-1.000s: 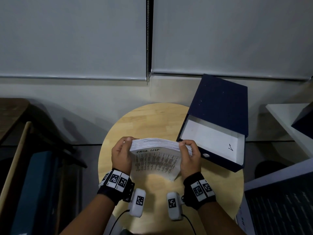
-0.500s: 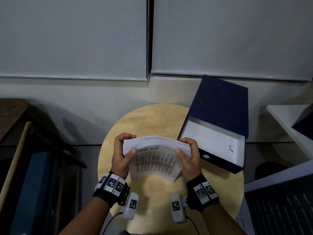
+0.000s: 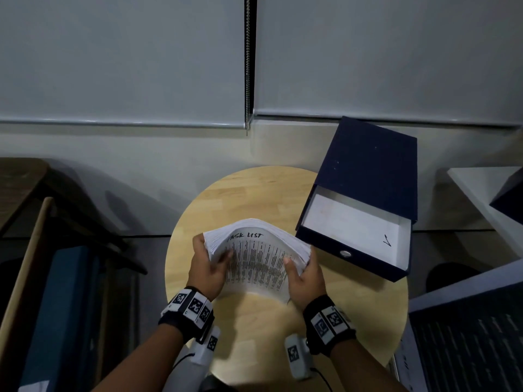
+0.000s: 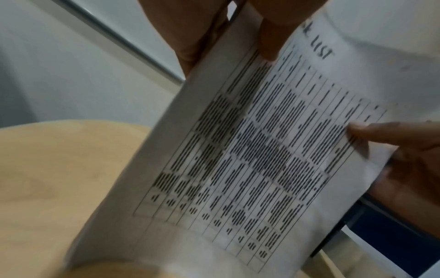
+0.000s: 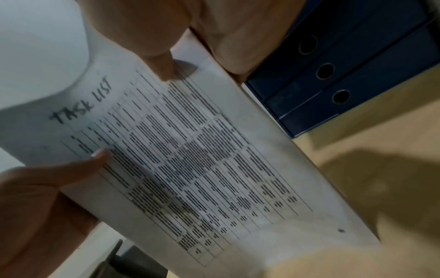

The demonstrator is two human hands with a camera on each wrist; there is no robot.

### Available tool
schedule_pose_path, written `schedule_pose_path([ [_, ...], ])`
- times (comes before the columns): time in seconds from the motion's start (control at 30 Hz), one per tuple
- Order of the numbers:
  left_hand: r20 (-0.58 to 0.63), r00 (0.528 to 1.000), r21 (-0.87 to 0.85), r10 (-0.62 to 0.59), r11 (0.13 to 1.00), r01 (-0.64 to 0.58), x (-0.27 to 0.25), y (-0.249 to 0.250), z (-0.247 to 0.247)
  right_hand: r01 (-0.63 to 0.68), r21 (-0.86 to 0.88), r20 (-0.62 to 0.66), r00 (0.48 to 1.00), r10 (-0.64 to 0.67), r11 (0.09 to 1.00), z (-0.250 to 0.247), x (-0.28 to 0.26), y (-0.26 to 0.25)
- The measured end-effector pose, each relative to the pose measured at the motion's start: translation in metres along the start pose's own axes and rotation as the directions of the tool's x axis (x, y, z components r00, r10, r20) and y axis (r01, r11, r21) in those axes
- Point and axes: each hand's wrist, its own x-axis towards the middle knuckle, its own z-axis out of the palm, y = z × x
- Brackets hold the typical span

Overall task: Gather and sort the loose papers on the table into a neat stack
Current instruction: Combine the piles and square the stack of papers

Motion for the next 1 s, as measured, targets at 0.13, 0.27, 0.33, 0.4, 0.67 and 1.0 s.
schedule_pose_path([
  [0.13, 0.052, 0.997, 0.021, -0.059, 0.998, 0.058, -0.004, -0.013, -0.001, -0.062, -0.028, -0.004, 0.998, 0.062, 0.998, 0.008, 0.001, 0.012],
  [0.27, 0.032, 0.998, 0.09, -0.059, 0.994, 0.056, -0.001, -0.015, 0.0, -0.06, -0.008, -0.087, 0.994, 0.06, 0.998, 0.011, 0.006, 0.015],
  [0.33, 0.042, 0.993, 0.084, -0.108, 0.991, 0.104, -0.005, -0.021, 0.001, -0.086, -0.018, -0.063, 0.994, 0.085, 0.996, 0.012, 0.002, 0.019],
  [0.4, 0.083, 0.991, 0.104, -0.107, 0.99, 0.098, -0.007, -0.026, 0.001, -0.125, -0.005, -0.051, 0.991, 0.124, 0.992, 0.014, 0.0, 0.026],
  [0.67, 0.097, 0.981, -0.131, -0.169, 0.975, 0.181, 0.0, -0.018, -0.009, -0.158, 0.018, -0.046, 0.986, 0.158, 0.987, 0.007, 0.01, 0.032],
  [1.0, 0.077, 0.994, -0.008, -0.076, 0.997, 0.077, -0.007, -0.008, -0.003, -0.127, 0.01, -0.062, 0.99, 0.128, 0.992, 0.013, 0.005, 0.027],
])
